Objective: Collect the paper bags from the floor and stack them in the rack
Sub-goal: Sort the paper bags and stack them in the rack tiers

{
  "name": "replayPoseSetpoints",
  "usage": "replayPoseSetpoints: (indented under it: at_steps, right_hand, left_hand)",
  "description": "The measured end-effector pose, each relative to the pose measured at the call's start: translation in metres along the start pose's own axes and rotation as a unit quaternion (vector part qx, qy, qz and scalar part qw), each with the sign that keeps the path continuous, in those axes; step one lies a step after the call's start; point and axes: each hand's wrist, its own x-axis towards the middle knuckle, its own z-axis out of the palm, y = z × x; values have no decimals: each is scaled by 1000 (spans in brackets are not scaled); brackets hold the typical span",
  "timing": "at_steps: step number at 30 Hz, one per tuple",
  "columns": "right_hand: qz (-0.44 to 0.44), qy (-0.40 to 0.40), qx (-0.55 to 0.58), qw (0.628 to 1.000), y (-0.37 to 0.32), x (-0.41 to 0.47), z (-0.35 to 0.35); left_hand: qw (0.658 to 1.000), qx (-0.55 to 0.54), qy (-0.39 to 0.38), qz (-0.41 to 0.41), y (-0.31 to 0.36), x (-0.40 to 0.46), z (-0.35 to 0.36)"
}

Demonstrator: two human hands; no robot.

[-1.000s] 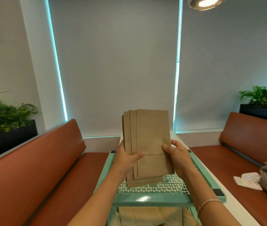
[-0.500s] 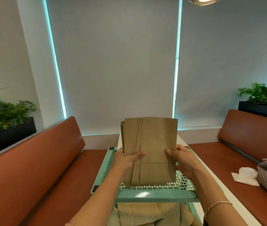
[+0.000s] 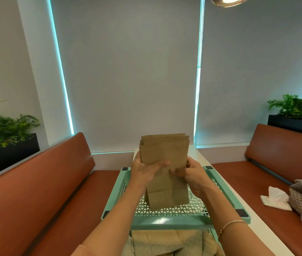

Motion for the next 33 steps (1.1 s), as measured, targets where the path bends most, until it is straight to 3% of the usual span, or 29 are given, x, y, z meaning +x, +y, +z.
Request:
replayPoseSetpoints:
  at_steps: [3,8,10,13,16,20,23,26,30,33]
  right_hand:
    - [41,-48,-85,994,8,-2,-4]
    - [109,-78,-278,951,15,-1,-8]
    - [113,-90,-299,943,8,-1,-13]
    - [112,-157,-282,940,-5,-6,-24]
    - [81,-87,-348,930,-10,-2,-37]
    - [49,2,-439,897,-34,4,-59]
    - [24,10,-479,877,-50,4,-69]
    - [6,-17,-498,867,-47,2,-63]
    - [21,-33,-461,886,-26,2,-56]
    - [18,59,-406,912,-11,-1,-51]
  left_hand:
    - [999,-30,-1,12,4,1,-1]
    - [999,-27,-31,-27,0,0,1]
    - [998,-50,-8,-32,-2,2,1]
    - [981,-175,38,-75,-3,6,-3]
    - [964,-239,52,-102,-5,6,-7]
    - [982,-177,48,-51,-3,9,-29]
    - [999,28,2,-45,-2,13,-47]
    - [986,134,-54,-79,-10,9,-46]
    - [988,113,1,-108,-28,10,-40]
    - [989,53,8,-136,-35,7,-34]
